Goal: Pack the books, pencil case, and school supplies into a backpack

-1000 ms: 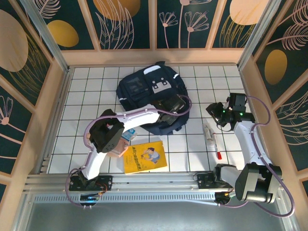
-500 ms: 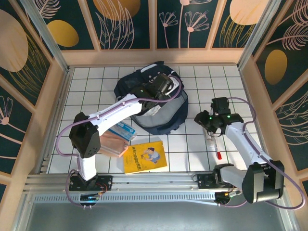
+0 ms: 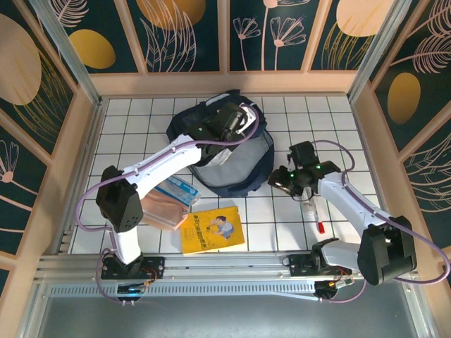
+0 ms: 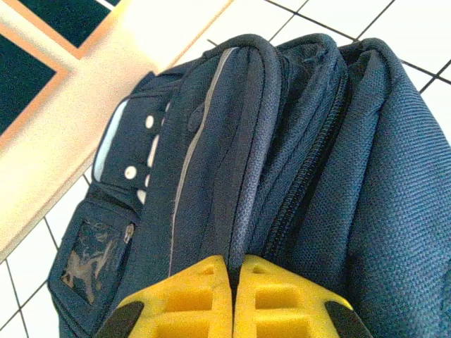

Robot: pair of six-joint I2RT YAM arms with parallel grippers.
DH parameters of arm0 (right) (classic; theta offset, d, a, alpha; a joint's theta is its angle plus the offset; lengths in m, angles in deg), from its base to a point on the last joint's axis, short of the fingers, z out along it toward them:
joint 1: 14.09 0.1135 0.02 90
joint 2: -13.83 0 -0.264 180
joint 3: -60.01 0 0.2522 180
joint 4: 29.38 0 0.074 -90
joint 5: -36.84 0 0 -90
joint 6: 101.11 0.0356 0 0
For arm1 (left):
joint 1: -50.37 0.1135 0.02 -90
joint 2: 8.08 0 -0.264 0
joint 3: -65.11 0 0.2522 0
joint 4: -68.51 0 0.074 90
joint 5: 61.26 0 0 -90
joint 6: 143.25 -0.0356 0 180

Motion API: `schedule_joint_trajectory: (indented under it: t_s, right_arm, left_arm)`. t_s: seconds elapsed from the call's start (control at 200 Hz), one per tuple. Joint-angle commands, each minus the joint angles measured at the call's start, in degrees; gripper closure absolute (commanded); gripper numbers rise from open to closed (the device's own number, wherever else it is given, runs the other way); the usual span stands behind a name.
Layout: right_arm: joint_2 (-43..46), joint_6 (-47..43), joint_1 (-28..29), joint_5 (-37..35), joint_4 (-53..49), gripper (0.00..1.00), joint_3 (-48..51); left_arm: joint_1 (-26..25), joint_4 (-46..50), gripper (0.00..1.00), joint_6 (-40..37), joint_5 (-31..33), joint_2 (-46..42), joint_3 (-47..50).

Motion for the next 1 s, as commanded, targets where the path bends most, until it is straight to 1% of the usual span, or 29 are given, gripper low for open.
schedule_joint_trajectory:
  t_s: [0.0, 0.07, 0.15, 0.225, 0.26, 0.32, 0.355, 0.385, 0.425, 0.475, 0.48, 0.5, 0.505, 0.53, 0.54, 0.586, 0.606, 0.681, 0.736, 0.816, 0.821, 0.841, 0.946, 0.996]
  right_arm:
    - [0.4, -3.6, 5.3, -2.6, -1.8, 0.61, -2.0]
    - [0.9, -4.4, 8.6, -4.3, -1.2, 0.6, -1.3]
    - [0.1, -6.8, 12.8, -3.5, -0.9, 0.61, -1.5]
    - [-1.9, -6.3, 16.9, -8.4, -3.6, 0.59, -3.4]
    - [-2.6, -5.7, 18.0, -9.6, -4.2, 0.59, -3.8]
    - [-3.2, -2.2, 19.1, -12.0, -4.8, 0.59, -3.8]
    - [-2.9, 1.5, 19.2, -15.6, -6.2, 0.59, -3.4]
    - [-2.7, 5.7, 18.9, -20.3, -8.7, 0.58, -2.9]
    - [-2.2, 10.7, 17.4, -26.1, -12.2, 0.58, -2.5]
    - [-1.3, 13.6, 14.0, -29.2, -14.5, 0.58, -1.2]
    - [-1.1, 13.9, 12.8, -29.2, -14.7, 0.58, -0.9]
    - [-0.6, 14.1, 11.4, -29.2, -14.8, 0.57, -0.3]
    - [-0.2, 14.1, 10.0, -29.0, -14.7, 0.57, 0.1]
    - [0.8, 14.3, 8.0, -28.7, -14.5, 0.57, 1.1]
    - [1.3, 14.3, 6.1, -28.4, -14.4, 0.57, 1.6]
    - [3.7, 14.1, 0.9, -27.8, -13.3, 0.57, 3.2]
    - [4.7, 13.5, -0.9, -27.6, -12.5, 0.56, 3.7]
    - [7.1, 10.5, -6.0, -27.5, -9.6, 0.54, 4.6]
    - [7.1, 7.3, -9.7, -26.4, -7.6, 0.47, 4.7]
    - [5.3, 3.9, -12.5, -25.0, -6.4, 0.45, 4.0]
    - [4.8, 3.5, -12.7, -25.0, -6.4, 0.41, 3.8]
    - [4.0, 3.0, -12.8, -25.2, -6.4, 0.39, 3.6]
    - [0.5, 0.2, -13.7, -25.7, -6.9, 0.38, 2.8]
    - [0.0, -1.0, -13.5, -24.4, -6.3, 0.38, 2.5]
  left_arm:
    - [2.2, -3.0, 1.0, -1.5, 0.3, -4.2, -4.0]
    - [3.7, -2.6, 1.0, -0.6, -3.1, -4.9, -3.6]
    - [4.4, -3.8, 1.0, -0.7, -3.7, -6.0, -1.8]
    - [4.7, -4.2, 1.0, -0.8, -3.8, -6.6, -0.5]
    - [4.9, -4.4, 1.0, -0.6, -3.8, -6.8, 0.0]
    - [5.2, -5.2, 1.0, -0.3, -4.3, -6.7, 1.1]
    - [5.4, -5.8, 1.0, -0.3, -4.5, -6.8, 1.8]
    - [5.5, -6.0, 1.0, -0.3, -4.6, -6.8, 2.1]
    - [5.5, -5.8, 1.0, -0.2, -4.7, -6.8, 2.0]
    - [5.5, -5.3, 1.0, 0.2, -5.0, -6.8, 1.9]
    - [5.5, -5.3, 1.0, 0.2, -5.0, -6.8, 1.8]
    - [5.5, -5.2, 1.0, 0.4, -5.2, -6.8, 1.9]
    - [5.5, -5.2, 1.0, 0.4, -5.3, -6.8, 2.0]
    - [5.4, -5.4, 1.0, 0.6, -5.5, -6.8, 2.2]
    - [5.4, -5.5, 1.0, 0.5, -5.5, -6.7, 2.3]
    - [5.4, -6.2, 1.0, 0.5, -5.6, -6.8, 3.2]
    - [5.5, -6.4, 1.0, 0.5, -5.6, -8.3, 3.5]
    - [5.6, -6.7, 1.0, 0.6, -5.4, -8.5, 4.1]
    - [5.6, -7.0, 1.0, 1.0, -5.2, -8.6, 4.4]
    - [5.6, -8.3, 1.0, 1.0, -5.1, -9.0, 5.3]
    - [5.5, -8.4, 1.0, 1.0, -5.1, -9.0, 5.3]
    - [5.5, -8.7, 1.0, 0.8, -5.1, -9.0, 5.5]
    - [5.5, -8.2, 1.0, 0.4, -5.4, -8.9, 5.0]
    - [5.6, -8.1, 1.0, 0.5, -5.5, -9.0, 4.9]
